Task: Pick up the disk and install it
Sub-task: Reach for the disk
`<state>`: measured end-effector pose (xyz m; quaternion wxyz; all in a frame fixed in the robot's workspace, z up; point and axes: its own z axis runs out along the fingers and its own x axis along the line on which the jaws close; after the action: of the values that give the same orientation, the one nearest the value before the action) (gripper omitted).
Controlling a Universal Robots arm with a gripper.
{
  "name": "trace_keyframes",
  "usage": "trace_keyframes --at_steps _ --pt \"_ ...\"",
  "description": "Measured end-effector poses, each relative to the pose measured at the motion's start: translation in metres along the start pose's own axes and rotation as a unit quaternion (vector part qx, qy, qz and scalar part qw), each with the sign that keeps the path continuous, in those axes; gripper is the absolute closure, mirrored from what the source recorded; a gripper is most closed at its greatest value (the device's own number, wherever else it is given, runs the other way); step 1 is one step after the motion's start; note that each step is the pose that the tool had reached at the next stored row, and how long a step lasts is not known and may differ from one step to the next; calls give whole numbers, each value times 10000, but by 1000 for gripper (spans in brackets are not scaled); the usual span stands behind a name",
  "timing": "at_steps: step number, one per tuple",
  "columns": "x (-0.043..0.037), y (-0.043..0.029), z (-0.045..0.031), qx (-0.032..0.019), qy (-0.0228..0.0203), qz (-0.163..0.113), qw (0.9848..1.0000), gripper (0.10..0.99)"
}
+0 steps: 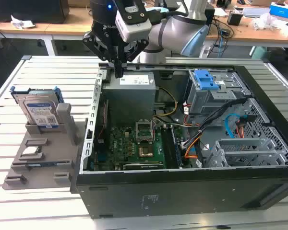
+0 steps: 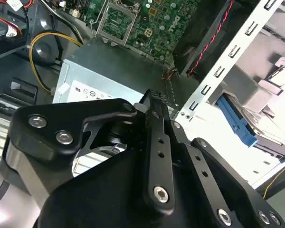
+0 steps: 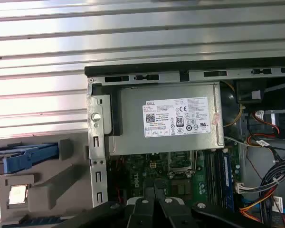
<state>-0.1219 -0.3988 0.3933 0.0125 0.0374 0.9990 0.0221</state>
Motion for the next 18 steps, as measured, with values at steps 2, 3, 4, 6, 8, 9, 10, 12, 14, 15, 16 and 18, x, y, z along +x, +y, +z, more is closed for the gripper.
trace_keyframes --at_steps 2,3,4,6,8,9,10,12,14,15,16,18 --pt "25 -2 -1 0 0 1 10000 980" --pt "42 -3 -2 0 0 0 10000 980" --pt "77 -6 -2 0 0 0 10000 980" --pt "147 -11 -4 0 0 0 10000 980" --pt "178 -13 -4 0 0 0 10000 980" --pt "197 -15 -5 0 0 0 10000 980" --pt "225 -17 -5 0 0 1 10000 980" --pt "276 -21 -7 0 0 0 10000 980" --pt "328 -25 -8 0 0 0 10000 980" --pt "400 -30 -9 0 0 0 10000 980" --pt "451 -34 -11 0 0 0 10000 980" --pt "482 -36 -12 0 0 0 10000 980"
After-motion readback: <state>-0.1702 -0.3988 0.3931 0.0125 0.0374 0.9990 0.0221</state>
